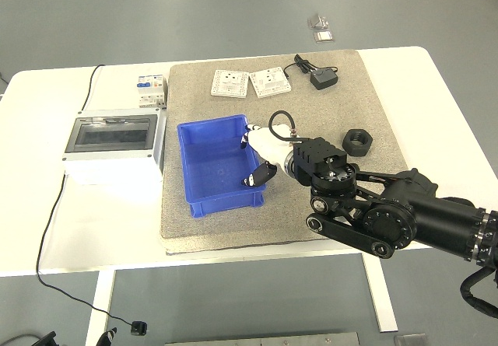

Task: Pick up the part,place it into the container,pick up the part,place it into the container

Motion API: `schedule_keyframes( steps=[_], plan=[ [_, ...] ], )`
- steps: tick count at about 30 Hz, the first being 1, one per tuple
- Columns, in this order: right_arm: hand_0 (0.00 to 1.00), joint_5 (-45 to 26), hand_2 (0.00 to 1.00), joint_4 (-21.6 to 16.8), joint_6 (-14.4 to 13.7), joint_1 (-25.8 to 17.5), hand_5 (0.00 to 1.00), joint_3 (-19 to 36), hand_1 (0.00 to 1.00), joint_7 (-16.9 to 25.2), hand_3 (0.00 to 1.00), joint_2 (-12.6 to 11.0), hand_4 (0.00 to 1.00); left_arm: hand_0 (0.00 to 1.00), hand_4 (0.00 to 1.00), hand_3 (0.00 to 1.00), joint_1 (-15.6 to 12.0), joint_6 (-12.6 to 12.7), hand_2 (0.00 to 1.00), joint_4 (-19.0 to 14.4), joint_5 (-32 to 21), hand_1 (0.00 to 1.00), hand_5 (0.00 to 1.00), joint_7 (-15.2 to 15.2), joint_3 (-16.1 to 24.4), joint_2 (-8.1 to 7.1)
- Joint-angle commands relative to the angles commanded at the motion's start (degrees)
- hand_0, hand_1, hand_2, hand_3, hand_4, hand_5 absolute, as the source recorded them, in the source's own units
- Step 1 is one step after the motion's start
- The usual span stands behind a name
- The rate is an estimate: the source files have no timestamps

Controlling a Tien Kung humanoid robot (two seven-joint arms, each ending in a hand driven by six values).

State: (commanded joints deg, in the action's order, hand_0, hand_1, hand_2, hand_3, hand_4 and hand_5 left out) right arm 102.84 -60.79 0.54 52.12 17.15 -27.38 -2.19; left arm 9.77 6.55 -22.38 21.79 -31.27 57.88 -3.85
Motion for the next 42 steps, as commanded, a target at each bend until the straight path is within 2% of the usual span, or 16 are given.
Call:
schedule_keyframes(
  steps=[21,24,25,34,42],
  plan=[
    [0.788,-0.39,0.926,-0.92,1.67,-0.35,0.419,0.42,0.768,-1.91,0.772,-0.48,0.877,0.688,0.97,0.87,-0.12,-0.14,0.774,-0.26,1.44,0.761,0.998,-0.28,1.47,-0.01],
    [0.788,0.14,0.926,-1.01,1.63,-0.38,0.419,0.65,0.768,-2.11,0.772,-0.51,0.877,0.688,0.97,0.87,-0.12,-0.17,0.774,-0.3,1.71,0.761,0.998,-0.33,1.7,-0.01],
    [0.804,0.46,0.942,-1.05,1.75,-0.39,0.408,0.67,0.781,-2.32,0.819,-0.51,0.874,0.688,0.972,0.869,-0.11,-0.18,0.772,-0.31,1.78,0.76,0.998,-0.34,1.76,-0.01],
    [0.81,4.33,0.949,-2.03,2.23,-0.32,0.408,1.3,0.787,-3.22,0.823,-0.61,0.874,0.688,0.974,0.866,-0.12,-0.26,0.774,-0.4,2.29,0.76,0.998,-0.5,2.2,-0.03],
    [0.807,4.42,0.951,-2.34,2.53,-0.25,0.403,1.19,0.789,-3.63,0.828,-0.65,0.872,0.688,0.976,0.864,-0.13,-0.33,0.772,-0.44,2.56,0.76,0.998,-0.53,2.43,-0.07]
  ],
)
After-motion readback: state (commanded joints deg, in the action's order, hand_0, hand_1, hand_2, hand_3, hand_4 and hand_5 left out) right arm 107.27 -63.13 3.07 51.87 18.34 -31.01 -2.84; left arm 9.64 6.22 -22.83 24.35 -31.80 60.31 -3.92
